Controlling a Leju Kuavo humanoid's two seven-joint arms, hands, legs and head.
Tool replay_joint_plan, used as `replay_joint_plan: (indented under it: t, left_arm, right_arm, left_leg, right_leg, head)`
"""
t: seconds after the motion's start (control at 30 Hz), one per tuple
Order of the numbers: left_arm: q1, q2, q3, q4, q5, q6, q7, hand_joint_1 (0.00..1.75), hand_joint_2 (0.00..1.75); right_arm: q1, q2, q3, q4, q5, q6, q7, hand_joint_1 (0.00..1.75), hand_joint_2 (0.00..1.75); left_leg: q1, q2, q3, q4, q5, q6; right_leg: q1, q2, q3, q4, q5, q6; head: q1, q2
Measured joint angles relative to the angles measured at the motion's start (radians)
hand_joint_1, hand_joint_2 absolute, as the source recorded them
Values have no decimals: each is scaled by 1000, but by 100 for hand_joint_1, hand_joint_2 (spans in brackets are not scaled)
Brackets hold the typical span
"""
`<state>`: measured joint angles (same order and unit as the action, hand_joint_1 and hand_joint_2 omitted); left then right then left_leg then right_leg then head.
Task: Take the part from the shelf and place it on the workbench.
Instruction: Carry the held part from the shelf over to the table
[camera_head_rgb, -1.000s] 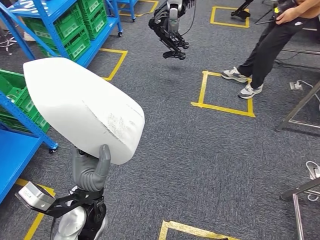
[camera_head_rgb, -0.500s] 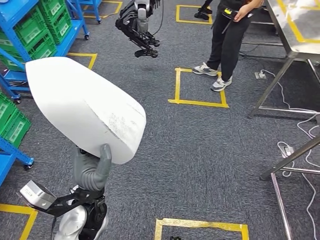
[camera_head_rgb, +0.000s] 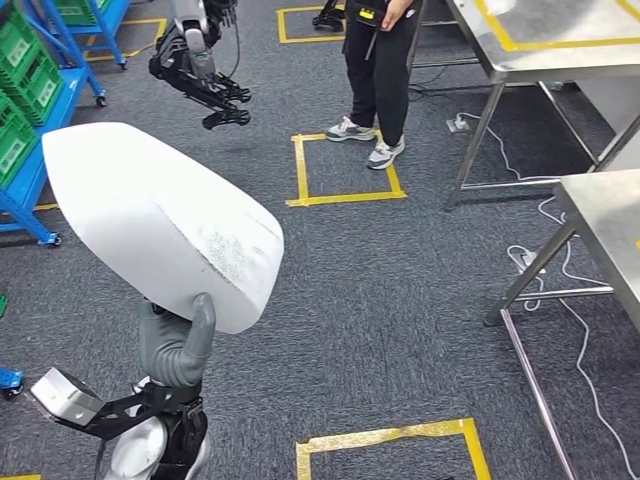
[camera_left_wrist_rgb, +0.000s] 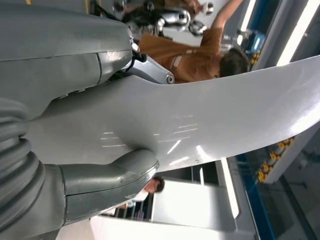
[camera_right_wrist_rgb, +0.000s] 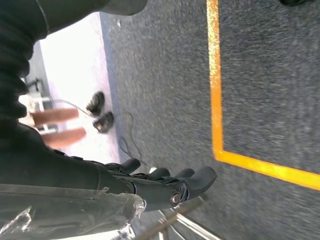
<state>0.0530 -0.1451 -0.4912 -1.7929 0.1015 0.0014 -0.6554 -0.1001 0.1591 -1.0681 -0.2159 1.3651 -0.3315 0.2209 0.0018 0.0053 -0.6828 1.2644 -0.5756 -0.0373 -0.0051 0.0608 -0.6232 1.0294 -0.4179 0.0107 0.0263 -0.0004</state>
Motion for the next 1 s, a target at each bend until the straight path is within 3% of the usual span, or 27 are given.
replay_joint_plan:
  t: [0.03, 0.1, 0.17, 0.23, 0.27, 0.33, 0.4, 0.47, 0.5, 0.53, 0.63, 0.67, 0.73, 0.77, 0.9, 1.0]
  left_arm:
    - [0, 0, 0, 0, 0, 0, 0, 175, 175]
    - [0, 0, 0, 0, 0, 0, 0, 175, 175]
    - [0, 0, 0, -1, 0, 0, 0, 175, 175]
    - [0, -1, 0, -2, 0, 0, 0, 175, 175]
    - [-1, -2, 1, -2, 0, 0, 0, 175, 175]
    - [-1, -6, 1, -2, 0, 0, 0, 175, 175]
    - [1, -6, 1, -3, 0, 0, 0, 175, 175]
    - [2, -6, 2, -3, 0, 0, 0, 175, 175]
    - [2, -6, 1, -3, 0, 0, 0, 175, 175]
    - [1, -6, 1, -3, 0, 1, 0, 175, 175]
    - [0, -6, 2, -3, 0, 1, 0, 175, 175]
    - [0, -6, 1, -3, 0, 1, 0, 175, 175]
    - [-1, -6, 1, -3, 0, 1, 0, 175, 175]
    - [-1, -6, 0, -3, 0, 1, 0, 175, 175]
    - [-2, -6, 0, -3, 0, 1, 0, 175, 175]
    - [-2, -6, 0, -3, 0, 1, 0, 175, 175]
  right_arm:
    - [1, 0, 0, 0, 0, 0, 0, 0, 175]
    - [-1, 0, 0, 0, -1, 1, 0, 0, 175]
    - [-1, 0, 0, 0, -1, 1, 0, 0, 175]
    - [5, 0, 0, 0, 0, 2, 0, 0, 175]
    - [9, -1, 0, 0, -1, 2, 0, 0, 175]
    - [11, -1, 0, 0, -1, 3, 0, 0, 175]
    - [7, -1, 0, 0, -1, 3, -1, 0, 175]
    - [4, -1, 0, 0, -1, 4, -1, 0, 175]
    - [4, -1, 0, 0, -1, 4, -1, 0, 175]
    - [5, -2, 0, 0, -1, 4, -1, 0, 175]
    - [1, -1, 0, 0, -2, 4, -1, 0, 175]
    - [-1, -1, 0, 0, -2, 4, -1, 0, 175]
    - [-1, -1, 0, 0, -3, 5, 0, 0, 175]
    - [1, -2, 0, 0, -3, 5, 1, 0, 175]
    - [3, -2, 0, -1, -5, 5, 3, 0, 175]
    - [2, -2, 0, -1, -5, 5, 3, 0, 175]
  left_leg:
    - [2, -7, 19, -48, 38, 0]
    - [10, -48, 74, -174, 101, 0]
    - [14, -79, 104, -243, 117, 7]
    - [12, -68, 106, -251, 117, 22]
    - [13, -58, 108, -253, 119, 30]
    - [14, -34, 111, -256, 122, 42]
    - [9, -9, 112, -256, 120, 49]
    - [6, 19, 112, -256, 118, 51]
    - [6, 32, 113, -256, 116, 51]
    - [6, 44, 115, -256, 115, 49]
    - [-1, 72, 122, -254, 107, 36]
    - [-4, 80, 123, -253, 105, 31]
    - [-5, 97, 126, -255, 103, 21]
    - [-2, 95, 128, -254, 99, 15]
    - [3, 30, 105, -196, 52, 1]
    - [3, 23, 92, -169, 37, 1]
  right_leg:
    - [-2, 14, 1, 0, 1, 2]
    - [-4, 42, -2, 4, 2, 11]
    - [-6, 64, -10, 6, 5, 24]
    - [-10, 81, -17, 1, 10, 37]
    - [-9, 73, -21, 4, 8, 43]
    - [-5, 23, -50, 58, -24, 49]
    - [-4, -33, -109, 181, -83, 54]
    - [-5, -50, -149, 267, -111, 56]
    - [-5, -54, -141, 260, -99, 56]
    - [-5, -60, -115, 217, -75, 56]
    - [0, -107, -11, 43, -15, 47]
    - [2, -115, 2, 18, -12, 41]
    - [5, -97, -1, 13, -12, 29]
    - [4, -86, -2, 11, -11, 24]
    - [-2, -58, 0, 5, -5, 10]
    - [-2, -54, -1, 5, -4, 8]
  head:
    - [0, 0]
    - [-2, 0]
    - [-4, 0]
    - [-5, 0]
    - [-5, 0]
    - [3, 0]
    - [10, 0]
    - [11, 0]
    - [11, 0]
    - [11, 0]
    - [10, 0]
    - [10, 0]
    - [8, 0]
    - [8, 0]
    - [3, 0]
    - [2, 0]
